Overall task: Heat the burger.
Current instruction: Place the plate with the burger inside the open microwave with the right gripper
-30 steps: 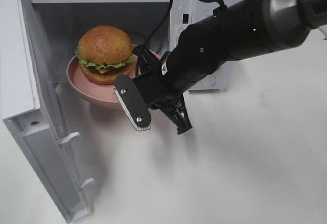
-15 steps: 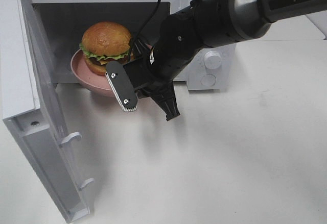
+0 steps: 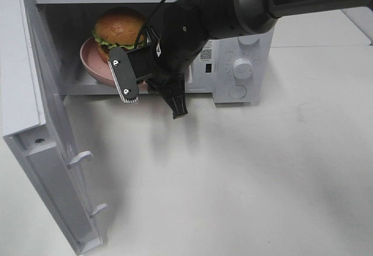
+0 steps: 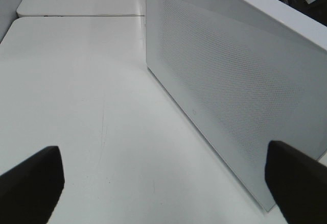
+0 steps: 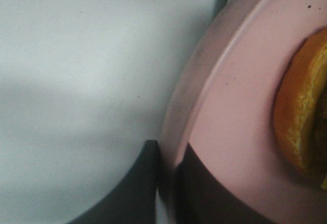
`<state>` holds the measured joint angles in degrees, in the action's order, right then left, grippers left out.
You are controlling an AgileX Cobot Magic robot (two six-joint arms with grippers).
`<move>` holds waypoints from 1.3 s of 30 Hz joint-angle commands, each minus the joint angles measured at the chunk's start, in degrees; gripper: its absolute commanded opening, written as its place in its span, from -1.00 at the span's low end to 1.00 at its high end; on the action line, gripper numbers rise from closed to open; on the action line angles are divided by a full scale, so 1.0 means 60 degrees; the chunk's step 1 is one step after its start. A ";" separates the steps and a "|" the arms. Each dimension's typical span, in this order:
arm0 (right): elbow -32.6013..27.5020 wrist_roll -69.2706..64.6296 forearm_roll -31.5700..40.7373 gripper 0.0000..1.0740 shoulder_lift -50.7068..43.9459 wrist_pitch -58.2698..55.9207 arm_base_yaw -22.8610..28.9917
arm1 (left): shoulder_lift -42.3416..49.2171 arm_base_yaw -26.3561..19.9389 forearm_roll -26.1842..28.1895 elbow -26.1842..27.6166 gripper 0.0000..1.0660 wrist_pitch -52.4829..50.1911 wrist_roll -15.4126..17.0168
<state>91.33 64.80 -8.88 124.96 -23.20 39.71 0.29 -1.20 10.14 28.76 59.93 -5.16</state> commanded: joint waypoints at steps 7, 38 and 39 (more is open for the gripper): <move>0.1461 -0.1108 -0.0602 -1.00 0.0583 0.0210 -0.0048 | 0.0191 0.0038 0.0095 -0.0019 0.88 -0.0095 0.0019; 0.2607 -0.1194 -0.1117 -0.95 0.1576 0.0497 -0.0267 | 0.0191 0.0038 0.0095 -0.0019 0.88 -0.0095 0.0019; 0.2607 -0.1194 -0.1117 -0.95 0.1576 0.0497 -0.0267 | 0.0191 0.0038 0.0095 -0.0019 0.88 -0.0095 0.0019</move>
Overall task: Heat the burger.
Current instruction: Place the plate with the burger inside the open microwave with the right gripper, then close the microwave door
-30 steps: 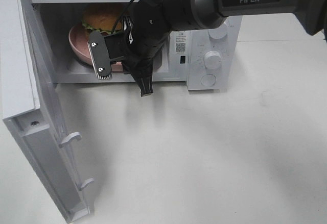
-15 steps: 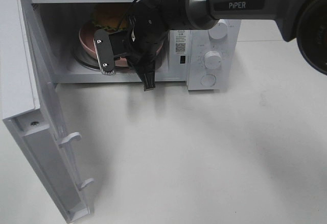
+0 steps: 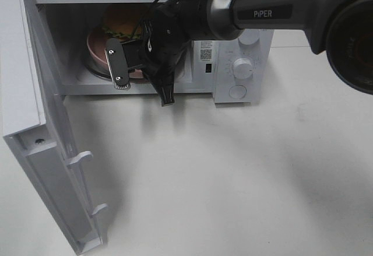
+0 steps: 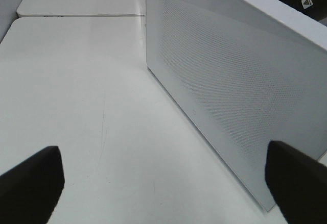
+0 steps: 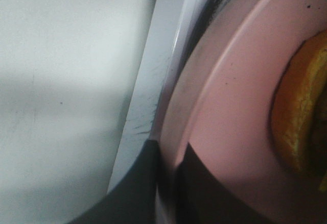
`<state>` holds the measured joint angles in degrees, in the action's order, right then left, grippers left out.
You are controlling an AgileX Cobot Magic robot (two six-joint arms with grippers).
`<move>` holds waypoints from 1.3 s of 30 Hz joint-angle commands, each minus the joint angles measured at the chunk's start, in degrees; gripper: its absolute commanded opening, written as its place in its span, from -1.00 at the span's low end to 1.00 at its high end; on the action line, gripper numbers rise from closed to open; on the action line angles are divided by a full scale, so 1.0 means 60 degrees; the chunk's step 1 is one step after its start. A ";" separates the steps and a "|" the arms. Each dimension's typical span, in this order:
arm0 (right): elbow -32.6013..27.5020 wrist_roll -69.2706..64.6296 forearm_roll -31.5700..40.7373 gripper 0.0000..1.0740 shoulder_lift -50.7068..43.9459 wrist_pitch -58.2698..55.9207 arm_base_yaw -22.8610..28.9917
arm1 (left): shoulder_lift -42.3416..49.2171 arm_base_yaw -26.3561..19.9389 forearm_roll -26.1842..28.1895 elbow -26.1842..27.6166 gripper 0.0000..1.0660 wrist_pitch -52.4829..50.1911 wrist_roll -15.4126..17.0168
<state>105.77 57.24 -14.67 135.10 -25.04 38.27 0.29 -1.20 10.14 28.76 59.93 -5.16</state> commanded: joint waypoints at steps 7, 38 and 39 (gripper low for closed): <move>0.0201 -0.0353 -0.0086 -0.61 -0.0115 0.0812 -0.0029 | 0.0191 0.0038 0.0095 -0.0019 0.88 -0.0095 0.0019; -0.2788 -0.0420 -0.0086 0.45 -0.1862 0.1728 -0.0029 | 0.0191 0.0038 0.0095 -0.0019 0.88 -0.0095 0.0019; -0.3228 -0.0430 -0.0086 0.45 -0.2110 0.2034 -0.0029 | 0.0191 0.0038 0.0095 -0.0019 0.88 -0.0095 0.0019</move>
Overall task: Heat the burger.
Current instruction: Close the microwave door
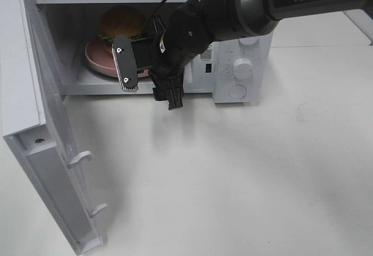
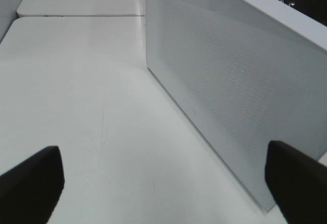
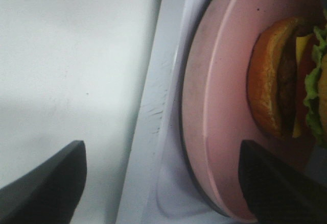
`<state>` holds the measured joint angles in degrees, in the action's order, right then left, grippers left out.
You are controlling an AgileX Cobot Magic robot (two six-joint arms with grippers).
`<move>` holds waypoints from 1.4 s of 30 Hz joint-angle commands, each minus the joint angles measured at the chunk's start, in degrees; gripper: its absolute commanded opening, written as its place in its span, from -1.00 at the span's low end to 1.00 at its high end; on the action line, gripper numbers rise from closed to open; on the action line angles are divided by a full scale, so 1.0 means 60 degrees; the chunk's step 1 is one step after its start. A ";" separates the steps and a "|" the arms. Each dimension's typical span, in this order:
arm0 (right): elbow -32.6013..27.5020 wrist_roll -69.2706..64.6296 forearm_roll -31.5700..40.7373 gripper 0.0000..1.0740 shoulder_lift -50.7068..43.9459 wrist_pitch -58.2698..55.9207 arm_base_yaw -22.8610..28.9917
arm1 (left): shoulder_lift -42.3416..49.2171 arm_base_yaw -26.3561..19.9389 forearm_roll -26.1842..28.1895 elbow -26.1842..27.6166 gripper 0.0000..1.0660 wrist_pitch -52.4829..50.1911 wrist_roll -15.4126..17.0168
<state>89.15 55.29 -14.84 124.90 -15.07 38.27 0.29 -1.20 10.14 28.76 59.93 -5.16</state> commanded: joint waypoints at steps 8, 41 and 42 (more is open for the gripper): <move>-0.2082 -0.0468 -0.0057 0.42 -0.1595 0.0936 -0.0029 | 0.0191 0.0038 0.0095 -0.0019 0.88 -0.0095 0.0019; -0.6704 -0.6322 -0.0057 0.42 -0.6541 0.0286 -0.0029 | 0.0191 0.0038 0.0095 -0.0019 0.88 -0.0095 0.0019; -0.6809 -0.6551 -0.0057 0.42 -0.6713 0.0210 -0.0029 | 0.0191 0.0038 0.0095 -0.0019 0.88 -0.0095 0.0019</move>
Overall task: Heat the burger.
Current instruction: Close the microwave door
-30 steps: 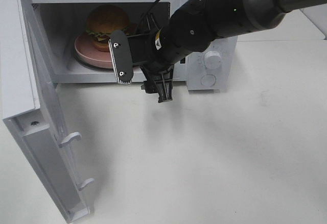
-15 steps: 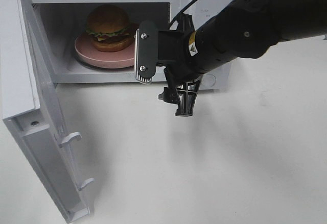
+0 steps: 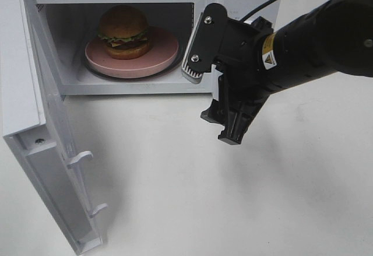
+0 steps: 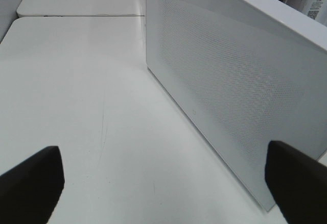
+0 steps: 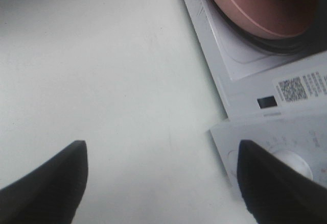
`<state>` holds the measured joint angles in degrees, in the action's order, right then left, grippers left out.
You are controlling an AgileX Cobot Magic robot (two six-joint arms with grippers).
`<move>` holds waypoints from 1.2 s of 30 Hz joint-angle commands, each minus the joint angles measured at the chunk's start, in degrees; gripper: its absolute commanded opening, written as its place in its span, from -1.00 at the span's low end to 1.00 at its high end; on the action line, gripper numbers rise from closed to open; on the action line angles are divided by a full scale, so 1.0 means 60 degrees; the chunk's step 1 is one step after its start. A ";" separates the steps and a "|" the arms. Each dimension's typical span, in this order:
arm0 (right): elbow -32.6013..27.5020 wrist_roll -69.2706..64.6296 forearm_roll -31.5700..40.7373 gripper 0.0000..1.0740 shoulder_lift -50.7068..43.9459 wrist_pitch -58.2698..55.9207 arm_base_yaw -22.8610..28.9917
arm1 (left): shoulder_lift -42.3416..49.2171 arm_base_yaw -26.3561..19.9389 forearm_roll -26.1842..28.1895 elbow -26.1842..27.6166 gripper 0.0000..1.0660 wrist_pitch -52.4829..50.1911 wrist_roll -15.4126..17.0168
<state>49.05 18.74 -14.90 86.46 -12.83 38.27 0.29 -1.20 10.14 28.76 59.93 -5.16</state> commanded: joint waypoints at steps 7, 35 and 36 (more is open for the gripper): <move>-0.0773 -0.2349 -0.0038 0.42 -0.1442 -0.1012 -0.0029 | 0.0191 0.0038 0.0095 -0.0019 0.88 -0.0095 0.0019; -0.0907 -0.4221 0.0277 0.42 -0.5309 -0.7668 -0.0029 | 0.0191 0.0038 0.0095 -0.0019 0.88 -0.0095 0.0019; -0.0907 -0.4221 0.0277 0.42 -0.5309 -0.7668 -0.0029 | 0.0191 0.0038 0.0095 -0.0019 0.88 -0.0095 0.0019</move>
<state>43.72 -6.13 -13.18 54.95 -58.04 38.27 0.29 -1.20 10.14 28.76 59.93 -5.16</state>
